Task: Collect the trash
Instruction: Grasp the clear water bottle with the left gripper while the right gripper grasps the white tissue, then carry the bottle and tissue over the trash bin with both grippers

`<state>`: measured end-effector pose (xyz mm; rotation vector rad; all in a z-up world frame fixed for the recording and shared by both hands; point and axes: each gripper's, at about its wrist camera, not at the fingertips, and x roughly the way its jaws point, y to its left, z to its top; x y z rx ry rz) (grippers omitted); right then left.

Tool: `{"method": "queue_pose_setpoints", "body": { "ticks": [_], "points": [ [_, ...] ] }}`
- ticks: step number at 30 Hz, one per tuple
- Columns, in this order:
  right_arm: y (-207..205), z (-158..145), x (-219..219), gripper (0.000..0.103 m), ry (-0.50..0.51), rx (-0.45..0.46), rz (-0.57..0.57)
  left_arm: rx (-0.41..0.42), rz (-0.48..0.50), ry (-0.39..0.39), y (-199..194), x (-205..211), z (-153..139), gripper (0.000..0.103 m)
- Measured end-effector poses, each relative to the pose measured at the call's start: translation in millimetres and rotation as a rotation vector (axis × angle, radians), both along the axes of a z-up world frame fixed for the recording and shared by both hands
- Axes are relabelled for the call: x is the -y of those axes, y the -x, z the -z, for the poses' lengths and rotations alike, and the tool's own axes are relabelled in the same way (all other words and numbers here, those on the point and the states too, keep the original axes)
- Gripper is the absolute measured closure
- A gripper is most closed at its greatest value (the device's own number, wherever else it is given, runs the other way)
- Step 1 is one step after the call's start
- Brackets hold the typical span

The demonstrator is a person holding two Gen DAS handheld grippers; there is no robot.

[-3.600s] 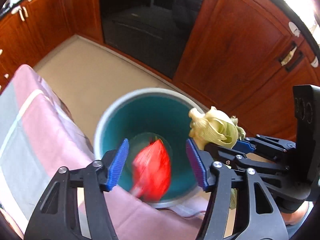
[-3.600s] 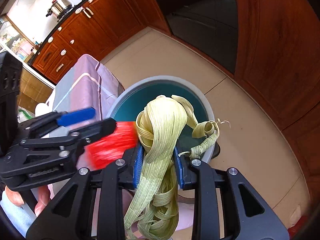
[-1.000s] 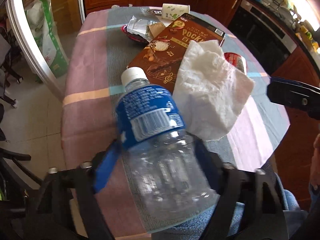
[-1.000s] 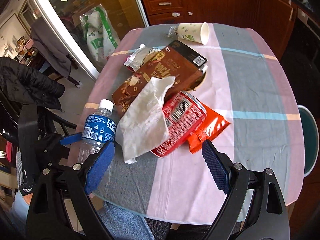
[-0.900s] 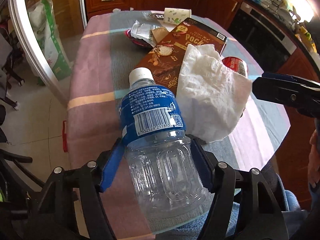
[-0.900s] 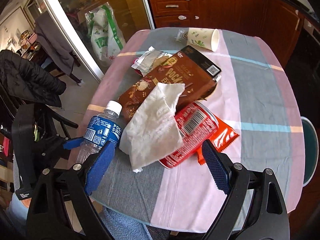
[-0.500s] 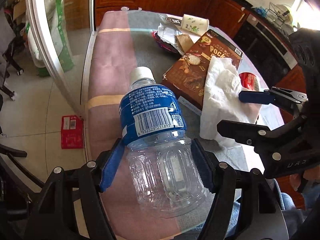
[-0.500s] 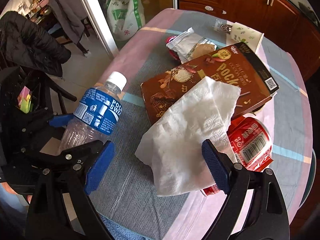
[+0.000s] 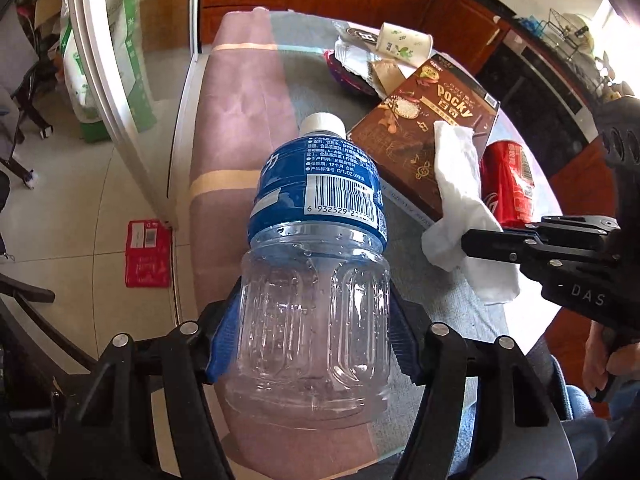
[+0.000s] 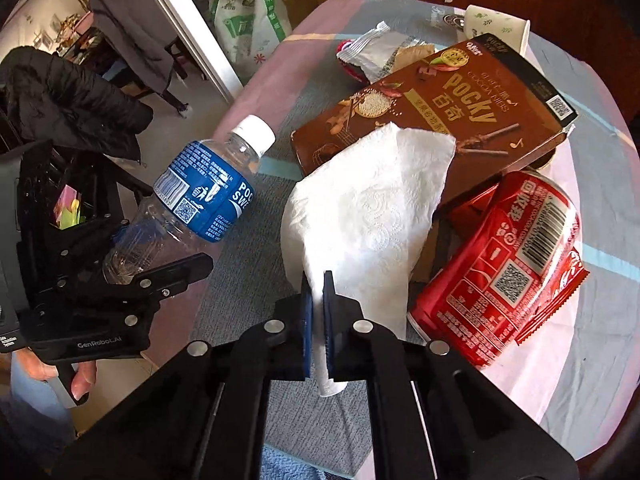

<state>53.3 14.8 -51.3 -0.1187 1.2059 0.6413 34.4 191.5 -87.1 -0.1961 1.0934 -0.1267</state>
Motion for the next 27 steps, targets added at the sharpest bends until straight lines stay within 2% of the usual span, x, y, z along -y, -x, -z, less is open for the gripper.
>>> {"method": "queue_pose_setpoints", "body": {
  "ticks": [7, 12, 19, 27],
  "points": [
    [1, -47, 32, 0.099, -0.130, 0.061, 0.049, 0.081, -0.015, -0.014, 5, 7, -35, 0.039],
    [-5, -72, 56, 0.099, -0.202, 0.114, 0.100, 0.124, 0.037, -0.022, -3, 36, -62, 0.039],
    [-8, -92, 135, 0.099, -0.265, 0.175, 0.247, 0.178, 0.150, -0.012, -26, 106, -89, 0.038],
    [-5, -101, 242, 0.099, -0.292, 0.231, 0.430, 0.212, 0.332, 0.008, -54, 213, -106, 0.038]
  ]
}}
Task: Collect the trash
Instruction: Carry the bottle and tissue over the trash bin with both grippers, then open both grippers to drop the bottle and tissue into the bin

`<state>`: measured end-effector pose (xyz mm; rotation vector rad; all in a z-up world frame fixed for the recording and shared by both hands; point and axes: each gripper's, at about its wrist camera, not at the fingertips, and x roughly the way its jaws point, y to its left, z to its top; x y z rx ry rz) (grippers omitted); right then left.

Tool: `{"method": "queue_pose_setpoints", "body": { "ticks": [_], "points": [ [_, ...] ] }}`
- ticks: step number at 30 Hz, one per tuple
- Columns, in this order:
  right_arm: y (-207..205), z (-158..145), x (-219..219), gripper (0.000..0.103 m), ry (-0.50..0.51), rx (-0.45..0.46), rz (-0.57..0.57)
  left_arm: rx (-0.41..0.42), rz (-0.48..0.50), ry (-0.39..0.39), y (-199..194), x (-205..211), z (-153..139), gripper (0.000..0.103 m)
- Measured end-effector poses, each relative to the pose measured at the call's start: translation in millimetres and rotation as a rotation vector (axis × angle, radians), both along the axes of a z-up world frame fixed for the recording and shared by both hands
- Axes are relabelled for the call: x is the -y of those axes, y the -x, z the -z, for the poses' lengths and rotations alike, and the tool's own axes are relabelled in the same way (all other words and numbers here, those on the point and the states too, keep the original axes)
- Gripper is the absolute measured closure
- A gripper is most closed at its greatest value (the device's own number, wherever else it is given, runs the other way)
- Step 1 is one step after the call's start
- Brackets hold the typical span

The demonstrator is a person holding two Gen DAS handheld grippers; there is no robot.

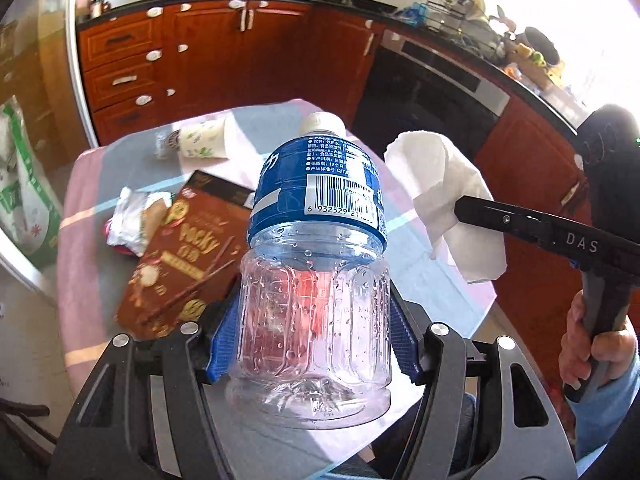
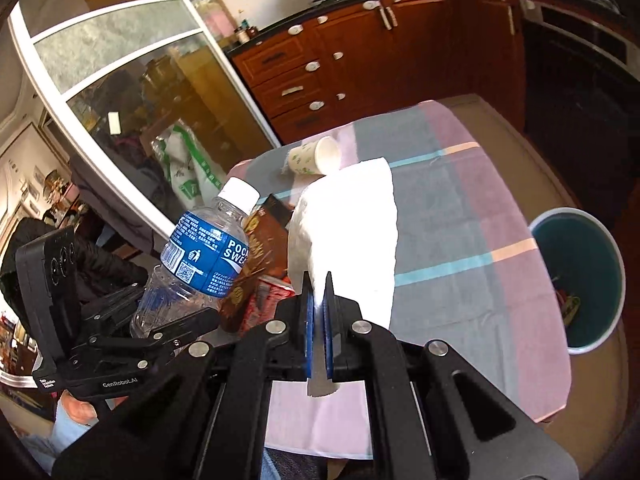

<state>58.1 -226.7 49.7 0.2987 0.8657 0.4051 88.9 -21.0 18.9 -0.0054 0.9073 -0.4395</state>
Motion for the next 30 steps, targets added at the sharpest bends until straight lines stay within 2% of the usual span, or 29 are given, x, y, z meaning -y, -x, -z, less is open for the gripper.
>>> {"method": "queue_pose_setpoints", "body": {
  "ticks": [5, 13, 21, 27, 30],
  "points": [
    [4, 15, 77, 0.099, -0.016, -0.026, 0.144, -0.027, 0.121, -0.014, -17, 70, 5, 0.038],
    [2, 65, 182, 0.099, -0.069, -0.116, 0.328, -0.086, 0.275, -0.088, -49, 183, 29, 0.038],
    [-12, 116, 249, 0.099, -0.163, -0.198, 0.418, -0.163, 0.376, -0.172, -82, 276, 68, 0.038],
    [-25, 151, 275, 0.099, -0.202, -0.274, 0.444, -0.219, 0.415, -0.228, -108, 320, 99, 0.038],
    [-35, 162, 279, 0.095, -0.210, -0.303, 0.443, -0.237, 0.414, -0.252, -115, 333, 111, 0.038]
  ]
}}
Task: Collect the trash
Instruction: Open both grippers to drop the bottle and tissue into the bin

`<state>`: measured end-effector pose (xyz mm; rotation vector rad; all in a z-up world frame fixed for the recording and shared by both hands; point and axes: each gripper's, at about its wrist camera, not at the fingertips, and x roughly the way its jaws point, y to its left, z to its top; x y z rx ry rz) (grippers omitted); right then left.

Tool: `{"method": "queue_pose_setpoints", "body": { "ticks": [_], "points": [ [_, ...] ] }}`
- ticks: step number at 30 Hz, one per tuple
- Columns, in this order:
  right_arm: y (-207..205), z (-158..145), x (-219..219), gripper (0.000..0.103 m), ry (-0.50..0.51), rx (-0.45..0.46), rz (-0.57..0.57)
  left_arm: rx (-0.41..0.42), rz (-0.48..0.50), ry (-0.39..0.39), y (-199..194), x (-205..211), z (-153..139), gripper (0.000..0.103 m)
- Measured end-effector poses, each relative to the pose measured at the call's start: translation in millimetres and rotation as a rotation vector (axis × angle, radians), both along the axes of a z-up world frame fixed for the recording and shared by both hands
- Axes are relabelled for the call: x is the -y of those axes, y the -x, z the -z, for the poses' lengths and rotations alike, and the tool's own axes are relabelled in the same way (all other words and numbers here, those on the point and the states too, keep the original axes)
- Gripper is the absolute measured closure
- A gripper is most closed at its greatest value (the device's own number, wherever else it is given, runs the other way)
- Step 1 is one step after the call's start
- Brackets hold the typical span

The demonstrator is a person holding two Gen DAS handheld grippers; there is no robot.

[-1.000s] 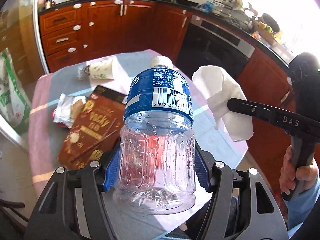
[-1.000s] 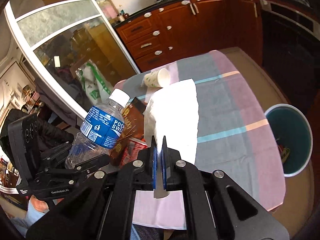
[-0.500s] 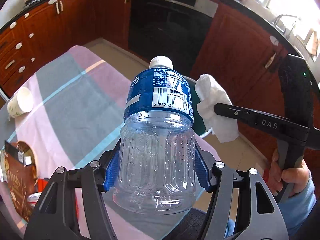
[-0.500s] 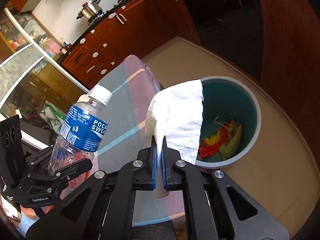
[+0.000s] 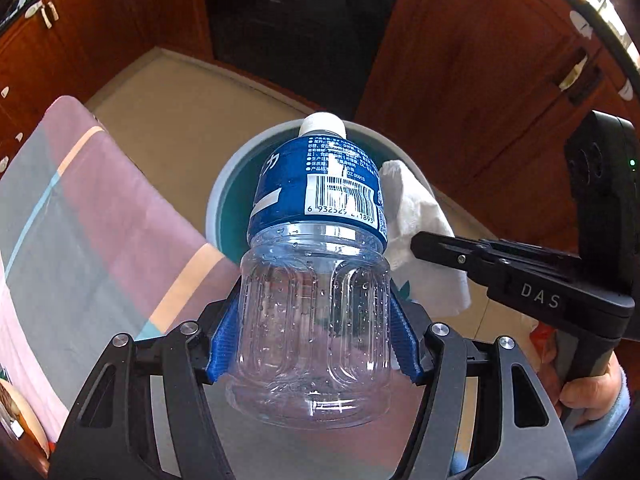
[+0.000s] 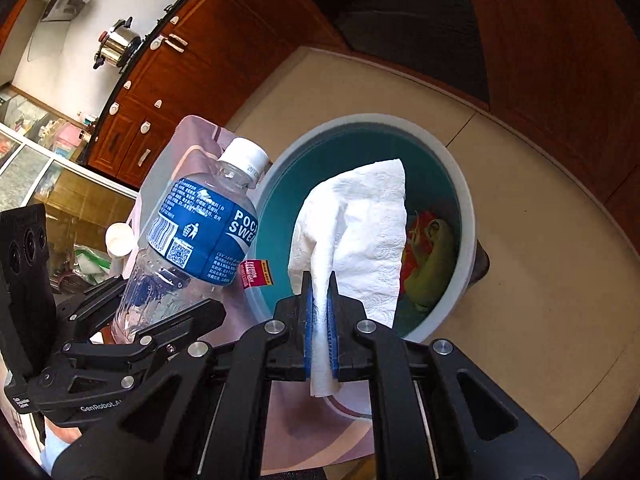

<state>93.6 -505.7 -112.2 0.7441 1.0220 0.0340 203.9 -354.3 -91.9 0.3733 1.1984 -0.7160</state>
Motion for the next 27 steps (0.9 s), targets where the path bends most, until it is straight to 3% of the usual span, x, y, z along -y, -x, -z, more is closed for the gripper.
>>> {"method": "queue_pose_setpoints", "body": {
  "ticks": [2, 3, 5, 9, 15, 21, 27],
  "points": [
    [-1, 6, 4, 0.084, -0.018, -0.014, 0.001, -0.003, -0.009, -0.015, -3, 4, 6, 0.037],
    [-1, 9, 7, 0.064, -0.025, -0.016, 0.007, -0.007, -0.013, -0.018, -6, 6, 8, 0.037],
    [1, 10, 11, 0.042, -0.028, -0.013, 0.023, -0.007, -0.021, -0.027, -9, 9, 11, 0.037],
    [5, 7, 16, 0.033, -0.030, -0.003, 0.043, 0.009, -0.023, -0.033, -4, 4, 10, 0.034],
    [12, 0, 19, 0.027, -0.013, 0.002, 0.078, 0.033, -0.014, -0.031, 3, 3, 3, 0.026],
    [12, -6, 15, 0.018, -0.006, -0.013, 0.087, 0.020, -0.030, -0.014, 2, -5, -7, 0.024],
    [19, -19, 8, 0.018, 0.010, -0.015, 0.109, 0.035, -0.047, 0.027, 15, -20, -26, 0.015]
  ]
}}
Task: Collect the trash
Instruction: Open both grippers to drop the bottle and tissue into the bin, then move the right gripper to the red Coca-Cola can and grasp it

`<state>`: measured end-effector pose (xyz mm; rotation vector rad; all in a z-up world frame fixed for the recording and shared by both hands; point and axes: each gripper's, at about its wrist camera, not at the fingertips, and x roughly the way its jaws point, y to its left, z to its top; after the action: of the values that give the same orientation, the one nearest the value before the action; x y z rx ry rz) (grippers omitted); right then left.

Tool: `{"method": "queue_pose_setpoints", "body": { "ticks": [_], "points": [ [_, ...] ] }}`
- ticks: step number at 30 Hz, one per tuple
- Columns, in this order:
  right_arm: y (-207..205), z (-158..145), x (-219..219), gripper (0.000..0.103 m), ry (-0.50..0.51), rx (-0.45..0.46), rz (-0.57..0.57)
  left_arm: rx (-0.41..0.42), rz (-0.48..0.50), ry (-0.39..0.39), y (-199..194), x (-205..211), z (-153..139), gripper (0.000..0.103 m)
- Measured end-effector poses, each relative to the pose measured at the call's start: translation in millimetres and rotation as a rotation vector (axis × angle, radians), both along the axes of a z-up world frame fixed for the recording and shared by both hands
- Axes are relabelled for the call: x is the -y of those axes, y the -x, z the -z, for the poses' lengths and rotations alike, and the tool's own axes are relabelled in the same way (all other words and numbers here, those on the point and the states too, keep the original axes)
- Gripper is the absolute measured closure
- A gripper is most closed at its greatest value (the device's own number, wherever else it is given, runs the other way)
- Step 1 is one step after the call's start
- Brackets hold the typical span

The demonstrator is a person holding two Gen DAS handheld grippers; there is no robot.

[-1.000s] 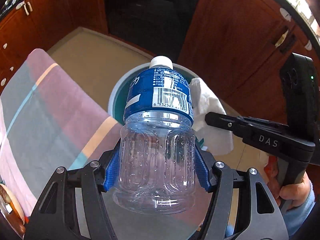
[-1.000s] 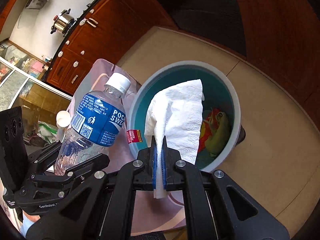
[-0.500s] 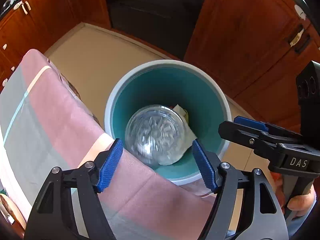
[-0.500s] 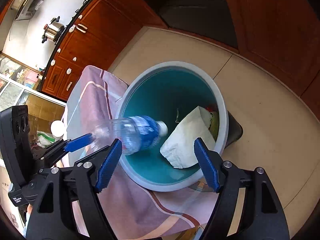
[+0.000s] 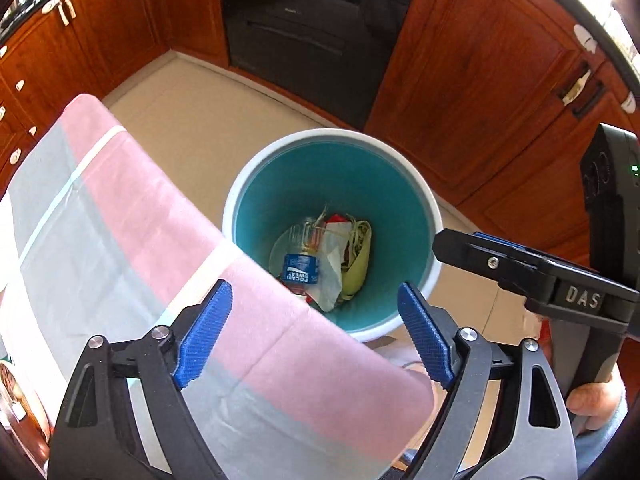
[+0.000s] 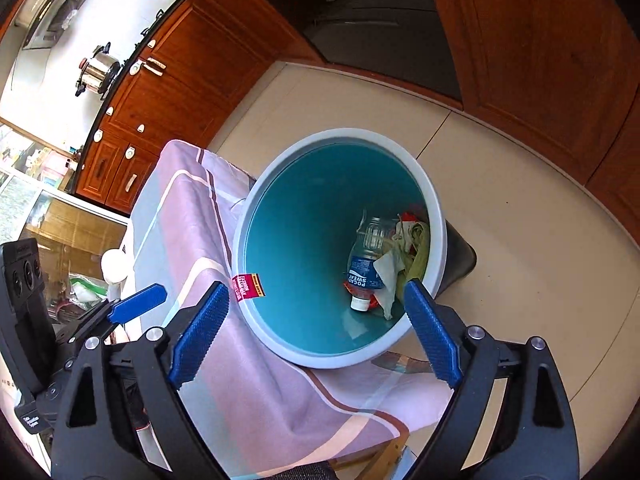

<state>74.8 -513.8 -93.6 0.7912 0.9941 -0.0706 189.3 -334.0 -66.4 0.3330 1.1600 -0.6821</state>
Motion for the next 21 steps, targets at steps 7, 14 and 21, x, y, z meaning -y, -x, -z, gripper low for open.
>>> {"method": "queue_pose_setpoints", "body": {
  "ticks": [7, 14, 21],
  "points": [
    [7, -27, -33, 0.018, 0.048, 0.021, -0.054, 0.030, -0.052, 0.062, 22, -39, -25, 0.006],
    [11, -60, -93, 0.018, 0.098, 0.066, -0.176, 0.054, -0.132, 0.105, 50, -102, -41, 0.006],
    [15, -82, -154, 0.012, 0.140, 0.097, -0.278, 0.092, -0.234, 0.112, 66, -175, -49, 0.005]
  ]
}}
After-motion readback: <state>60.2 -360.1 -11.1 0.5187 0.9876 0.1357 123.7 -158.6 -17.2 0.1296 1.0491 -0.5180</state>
